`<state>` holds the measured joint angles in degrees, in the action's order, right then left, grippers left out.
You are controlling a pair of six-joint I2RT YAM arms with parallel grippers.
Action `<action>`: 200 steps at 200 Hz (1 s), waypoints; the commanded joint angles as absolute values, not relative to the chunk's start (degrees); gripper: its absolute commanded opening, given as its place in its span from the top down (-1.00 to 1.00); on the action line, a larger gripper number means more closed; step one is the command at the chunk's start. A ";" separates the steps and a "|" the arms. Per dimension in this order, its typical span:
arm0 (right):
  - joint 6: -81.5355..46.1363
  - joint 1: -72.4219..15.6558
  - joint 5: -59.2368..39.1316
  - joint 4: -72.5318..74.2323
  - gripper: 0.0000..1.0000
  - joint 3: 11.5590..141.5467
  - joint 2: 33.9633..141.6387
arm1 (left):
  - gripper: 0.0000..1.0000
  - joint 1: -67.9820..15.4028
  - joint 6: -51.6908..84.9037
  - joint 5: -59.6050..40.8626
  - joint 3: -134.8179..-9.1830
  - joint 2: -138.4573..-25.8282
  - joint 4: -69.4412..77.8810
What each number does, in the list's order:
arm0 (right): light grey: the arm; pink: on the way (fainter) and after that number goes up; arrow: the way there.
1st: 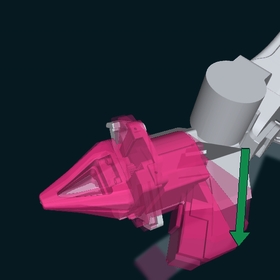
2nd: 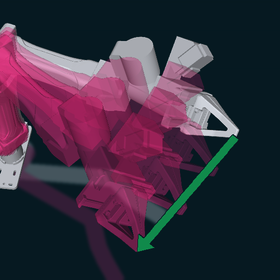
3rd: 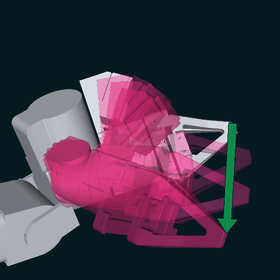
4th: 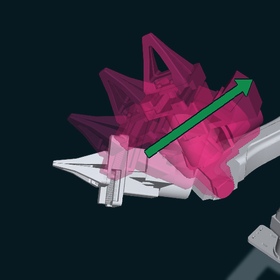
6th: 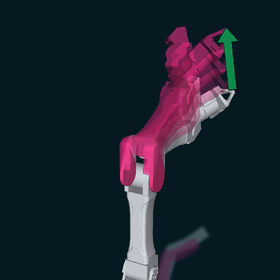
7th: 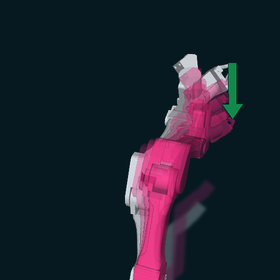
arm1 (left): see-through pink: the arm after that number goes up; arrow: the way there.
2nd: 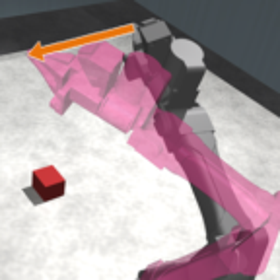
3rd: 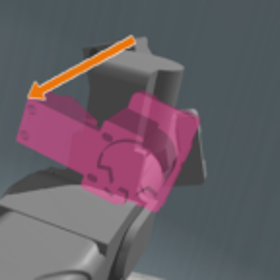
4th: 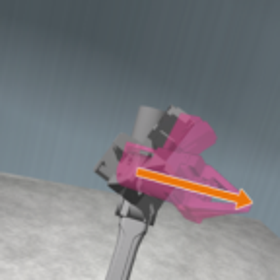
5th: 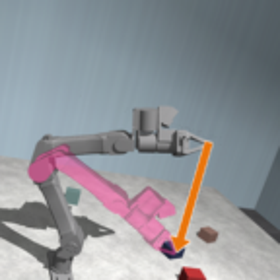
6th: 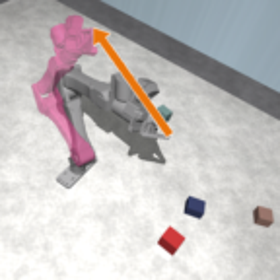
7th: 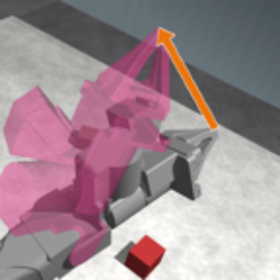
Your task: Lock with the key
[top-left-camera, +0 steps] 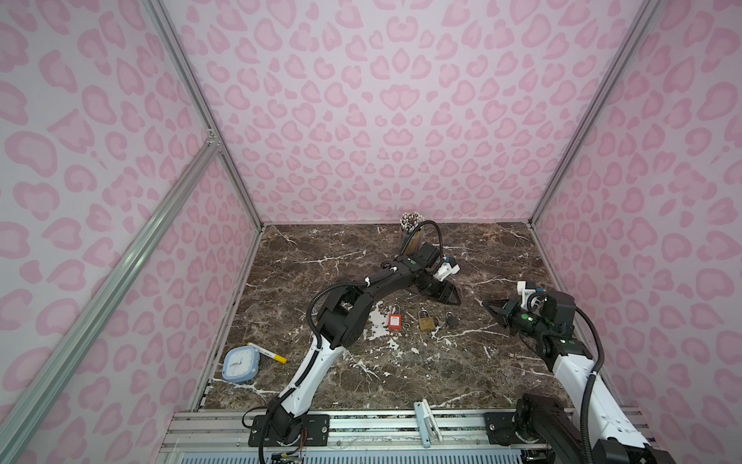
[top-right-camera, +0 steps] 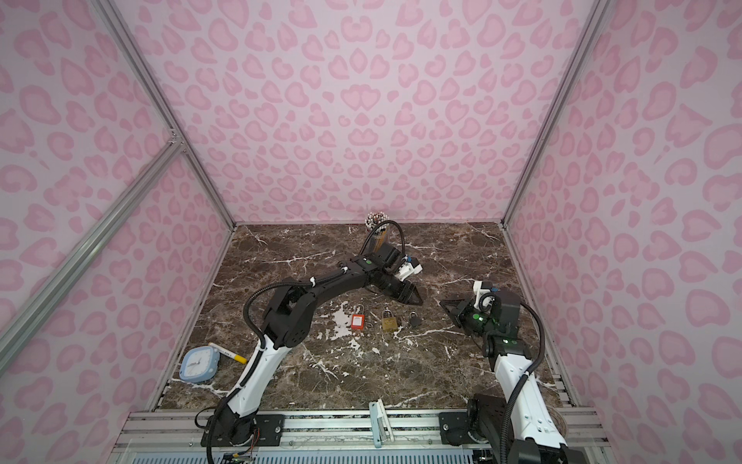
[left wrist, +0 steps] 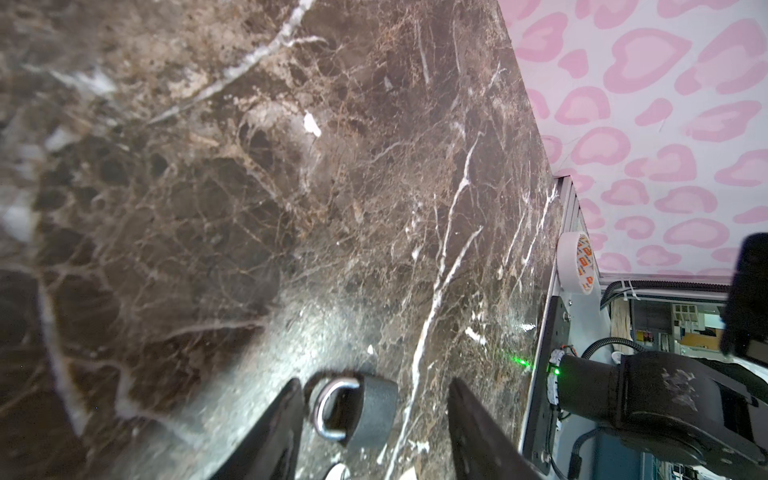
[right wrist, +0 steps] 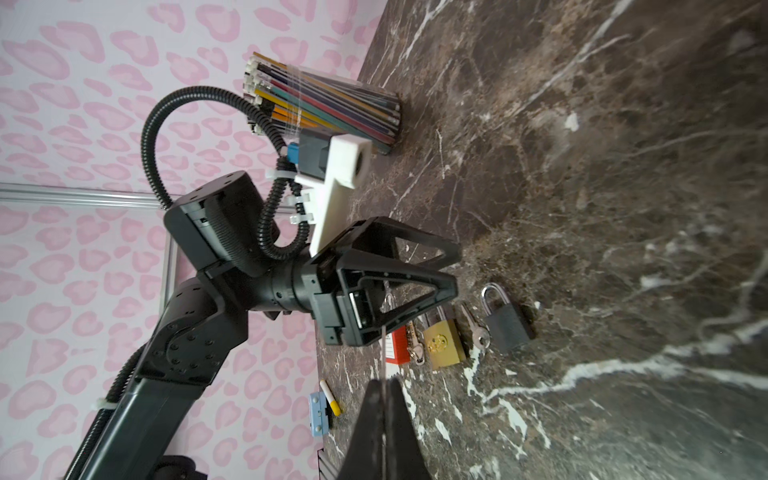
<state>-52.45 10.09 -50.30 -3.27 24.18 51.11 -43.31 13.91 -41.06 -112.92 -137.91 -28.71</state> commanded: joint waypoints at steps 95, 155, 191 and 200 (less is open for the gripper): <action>-57.65 0.40 -37.73 13.36 0.98 15.25 62.54 | -0.16 -39.48 12.81 -38.50 -95.01 -114.58 -27.30; -58.53 -2.84 -33.87 19.48 0.99 15.12 71.28 | -0.17 -39.29 13.40 -37.97 -93.77 -113.12 -26.45; -58.77 -2.89 -31.49 20.62 0.99 15.63 73.86 | -0.17 -39.16 13.14 -38.58 -93.67 -112.79 -26.74; -58.96 -2.90 -31.44 21.42 0.99 15.65 74.51 | -0.17 -39.20 13.10 -38.58 -93.61 -112.68 -26.81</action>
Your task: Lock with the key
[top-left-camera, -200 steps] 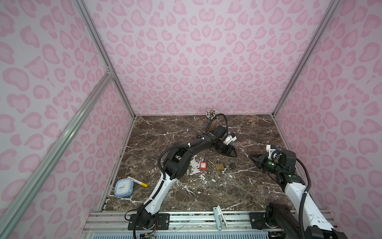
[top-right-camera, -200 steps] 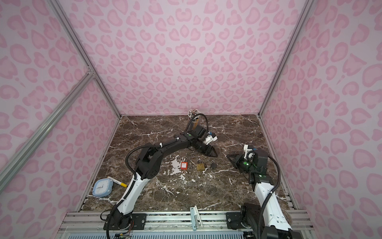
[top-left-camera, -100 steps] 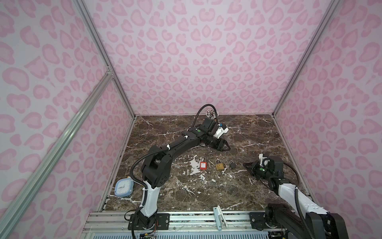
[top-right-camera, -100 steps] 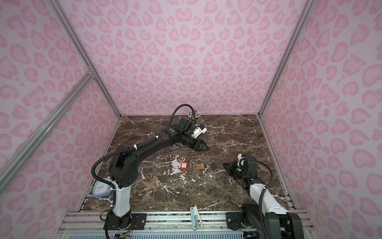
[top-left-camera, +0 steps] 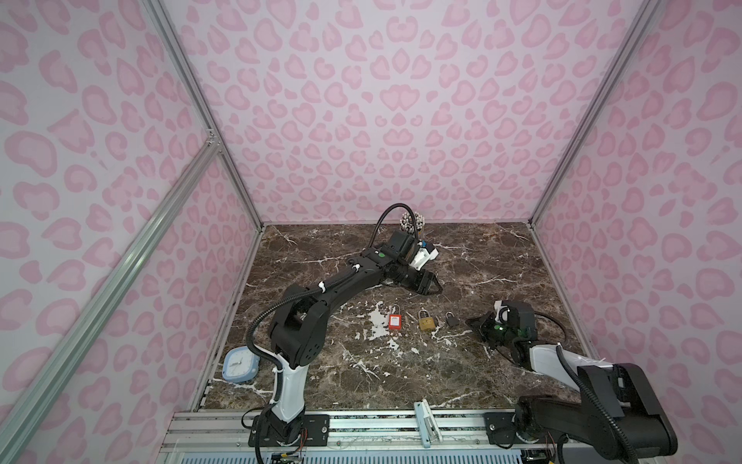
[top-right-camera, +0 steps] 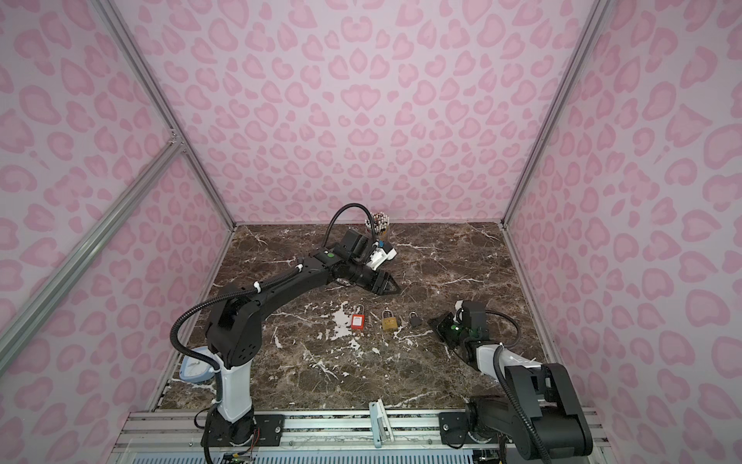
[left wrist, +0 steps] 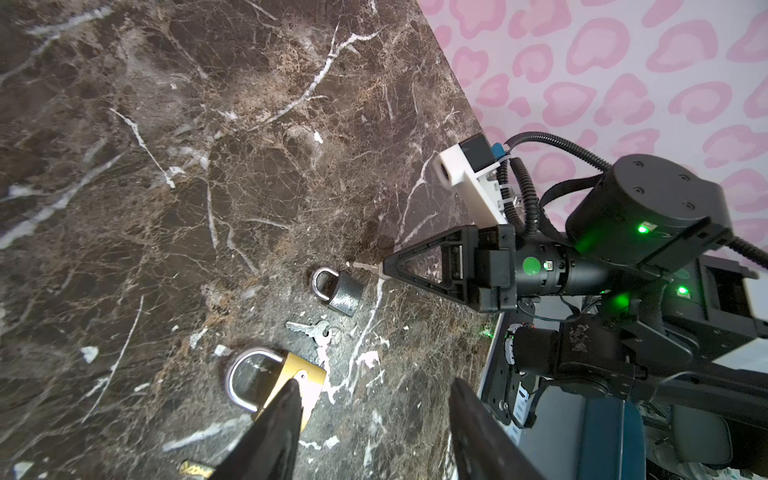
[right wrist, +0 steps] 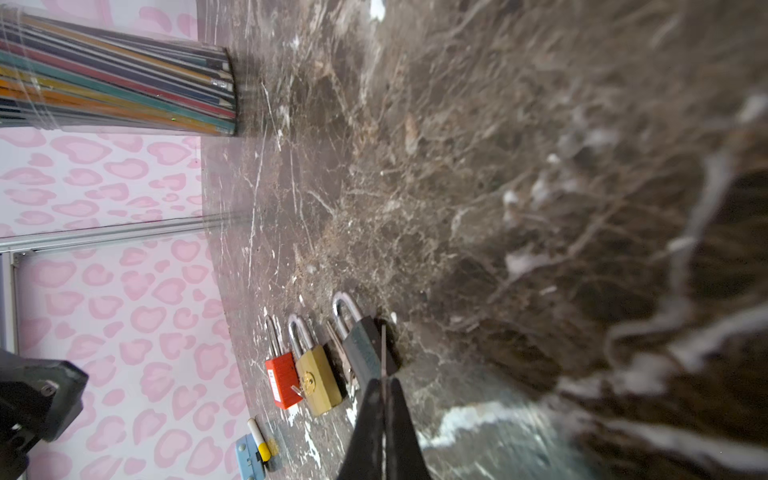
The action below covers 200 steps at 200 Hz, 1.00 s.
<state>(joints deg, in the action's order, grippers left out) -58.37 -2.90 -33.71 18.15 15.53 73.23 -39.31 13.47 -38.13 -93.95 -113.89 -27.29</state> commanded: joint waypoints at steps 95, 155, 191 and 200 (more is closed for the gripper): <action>-58.86 -2.90 -32.67 23.19 0.96 17.37 79.08 | -0.18 -39.07 12.95 -38.30 -92.73 -112.24 -26.92; -57.24 -3.43 -32.14 18.35 0.81 17.23 78.87 | -0.18 -38.98 12.77 -38.30 -92.72 -111.90 -27.07; -55.52 -3.87 -30.17 13.06 0.58 17.31 75.81 | -0.18 -39.02 12.75 -38.41 -92.71 -111.87 -27.09; -55.12 -3.85 -29.91 11.95 0.50 17.39 74.96 | -0.18 -39.00 12.75 -38.41 -92.72 -111.88 -27.16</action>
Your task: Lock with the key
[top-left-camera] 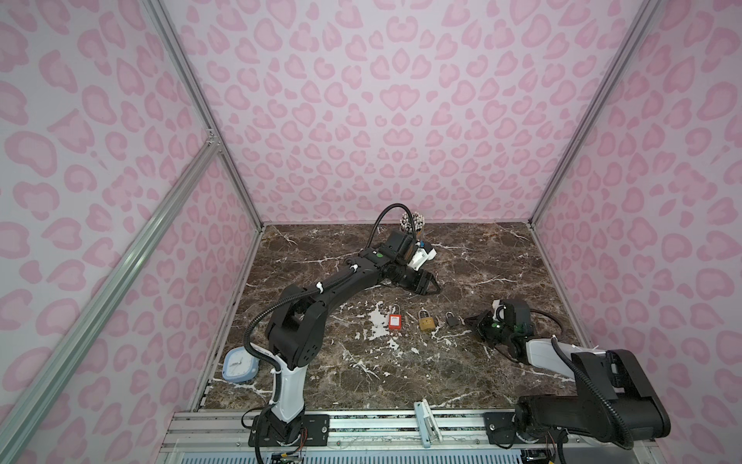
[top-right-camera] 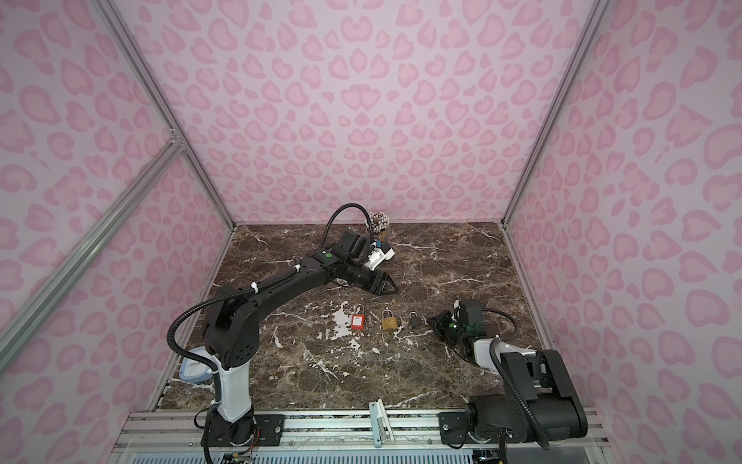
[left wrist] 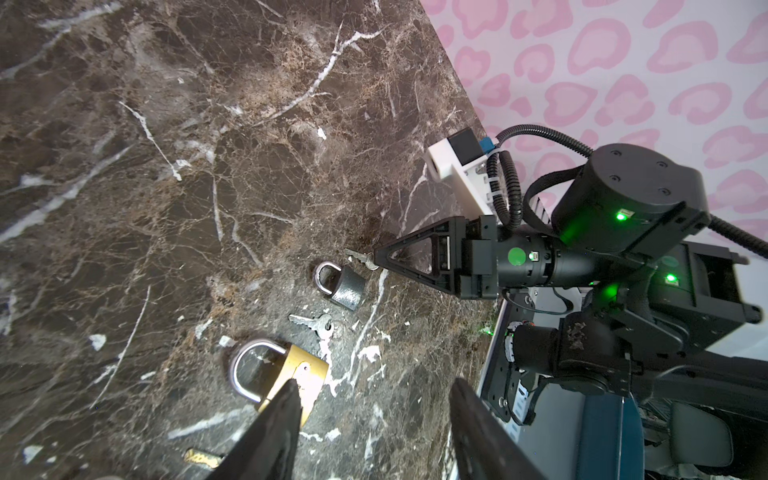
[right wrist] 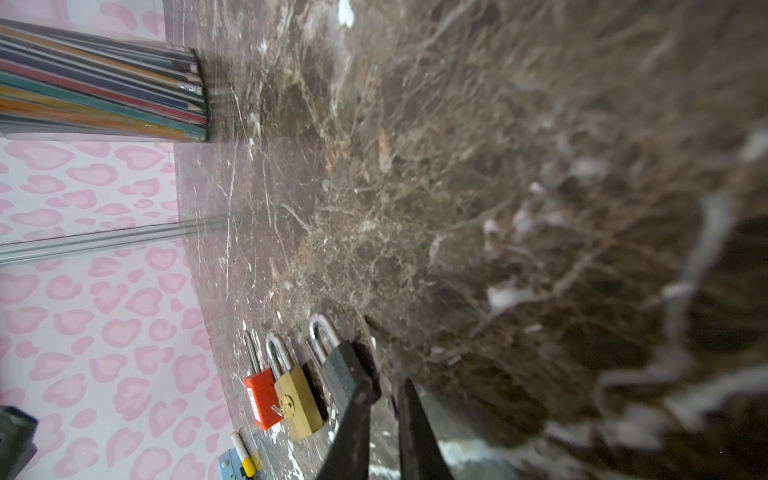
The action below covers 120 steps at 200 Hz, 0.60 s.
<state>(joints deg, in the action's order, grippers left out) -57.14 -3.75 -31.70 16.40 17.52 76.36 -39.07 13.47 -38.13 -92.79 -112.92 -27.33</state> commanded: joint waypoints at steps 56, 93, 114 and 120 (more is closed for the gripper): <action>-48.47 -3.74 -20.90 -4.27 -0.01 21.40 61.09 | -0.32 -38.38 13.88 -37.70 -90.71 -108.64 -24.64; -41.36 -2.80 -10.33 -13.94 -0.96 26.50 50.89 | -0.95 -35.29 19.60 -26.07 -79.68 -98.27 -10.73; -38.74 -1.51 -4.76 -16.26 -0.96 27.69 47.84 | -0.95 -32.98 23.67 -13.59 -71.12 -90.32 -3.50; -38.02 -1.41 -2.88 -16.14 -0.96 27.49 46.93 | -0.95 -32.36 24.78 -9.22 -68.62 -87.90 -1.42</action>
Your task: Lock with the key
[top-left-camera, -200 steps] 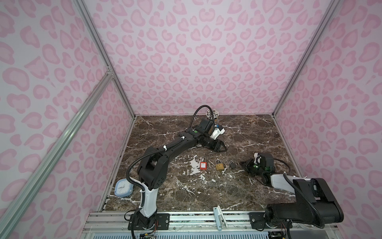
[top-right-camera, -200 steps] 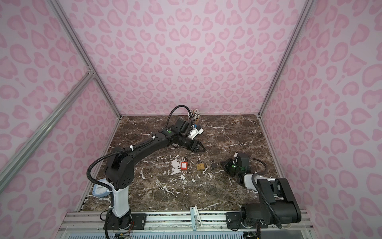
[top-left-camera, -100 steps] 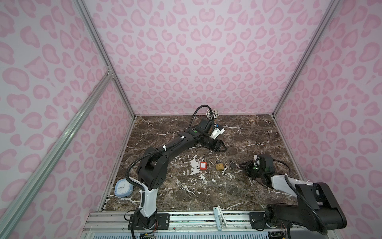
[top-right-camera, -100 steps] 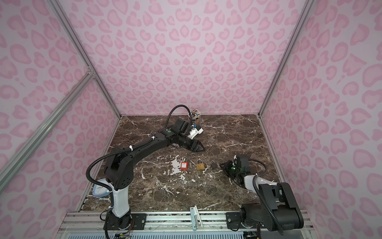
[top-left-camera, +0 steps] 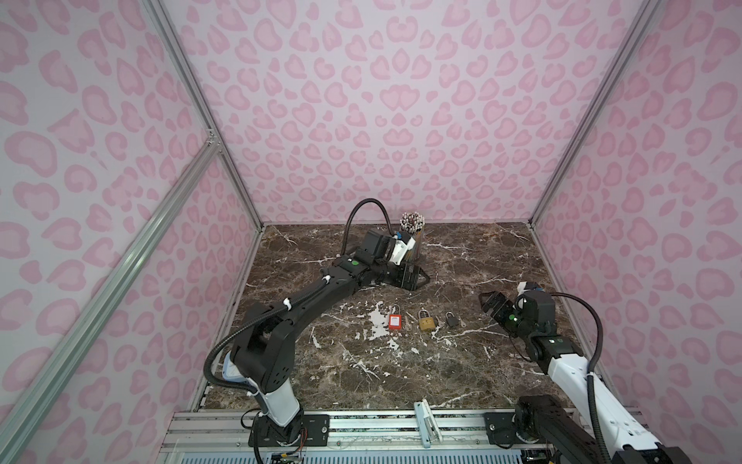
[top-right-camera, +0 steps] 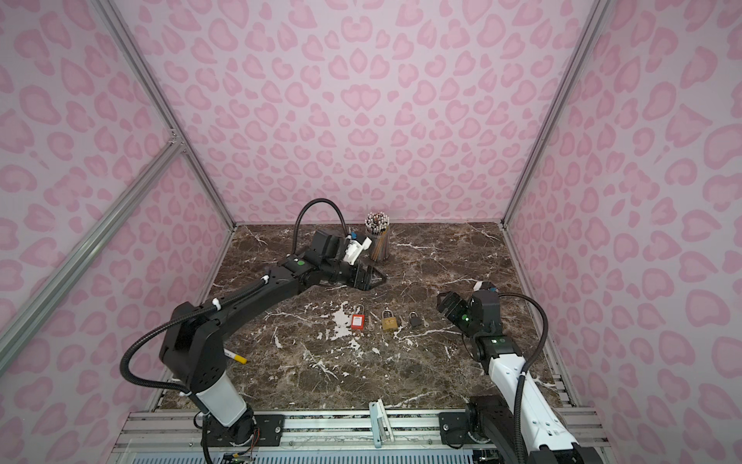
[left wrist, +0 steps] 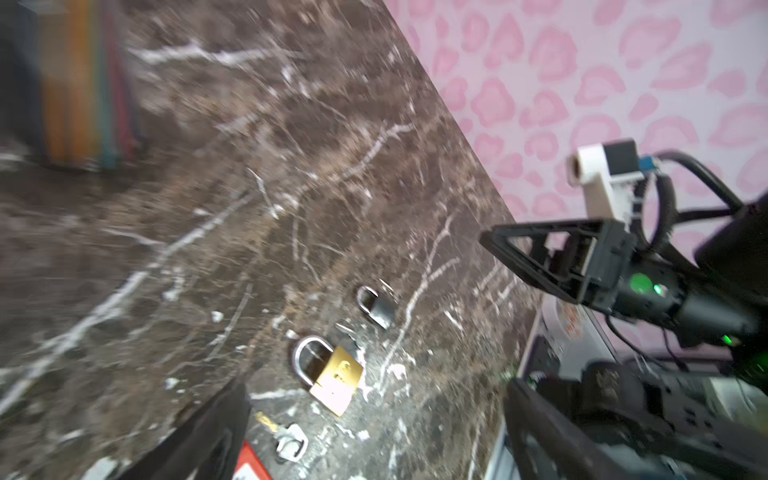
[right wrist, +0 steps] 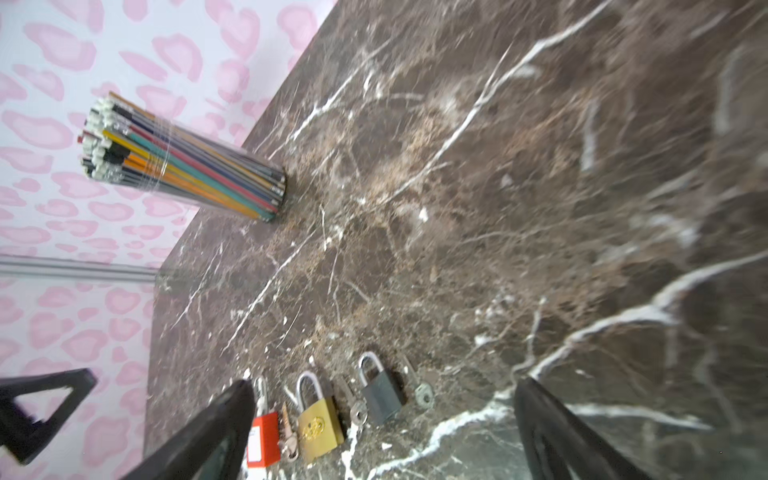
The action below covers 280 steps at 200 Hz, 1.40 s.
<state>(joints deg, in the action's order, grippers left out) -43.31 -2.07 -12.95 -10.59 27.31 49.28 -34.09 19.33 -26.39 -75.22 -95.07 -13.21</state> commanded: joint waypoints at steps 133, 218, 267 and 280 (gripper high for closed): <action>-21.03 -0.54 19.56 7.56 -0.96 7.73 23.94 | -0.94 -22.62 15.23 36.41 -31.37 -54.60 19.62; -18.28 0.18 18.13 25.50 -0.96 9.85 49.47 | -0.94 -9.48 11.06 36.86 -18.37 -52.41 33.19; -12.53 0.16 17.17 46.12 -0.96 10.94 68.14 | -0.94 -6.33 5.20 25.30 -11.47 -64.87 52.37; -9.95 -0.06 16.04 49.29 -0.96 12.19 71.19 | -0.94 -6.12 2.53 21.24 -10.20 -68.30 57.65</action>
<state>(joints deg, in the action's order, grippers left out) -15.07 0.16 16.56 35.79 10.66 66.04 -6.59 8.19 30.13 -12.10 -63.68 41.50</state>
